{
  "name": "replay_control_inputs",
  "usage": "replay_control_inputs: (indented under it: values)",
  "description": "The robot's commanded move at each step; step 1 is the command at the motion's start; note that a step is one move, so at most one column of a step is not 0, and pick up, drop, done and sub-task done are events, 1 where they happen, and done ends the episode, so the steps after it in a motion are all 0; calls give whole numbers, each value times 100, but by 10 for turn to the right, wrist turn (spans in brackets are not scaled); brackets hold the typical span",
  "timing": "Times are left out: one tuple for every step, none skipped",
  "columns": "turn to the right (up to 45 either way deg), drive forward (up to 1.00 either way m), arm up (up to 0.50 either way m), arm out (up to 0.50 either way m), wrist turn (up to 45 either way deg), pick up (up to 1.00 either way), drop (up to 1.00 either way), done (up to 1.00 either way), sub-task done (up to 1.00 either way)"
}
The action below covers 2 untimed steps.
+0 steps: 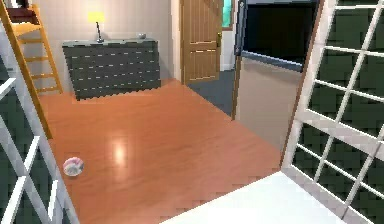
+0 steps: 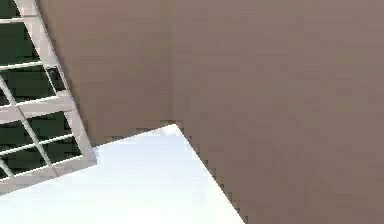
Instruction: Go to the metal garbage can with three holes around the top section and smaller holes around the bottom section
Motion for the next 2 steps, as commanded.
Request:
replay_control_inputs:
  values:
    - [0, 100, 0, 0, 0, 0, 0, 0, 0]
    - [0, 100, 0, 0, 0, 0, 0, 0, 0]
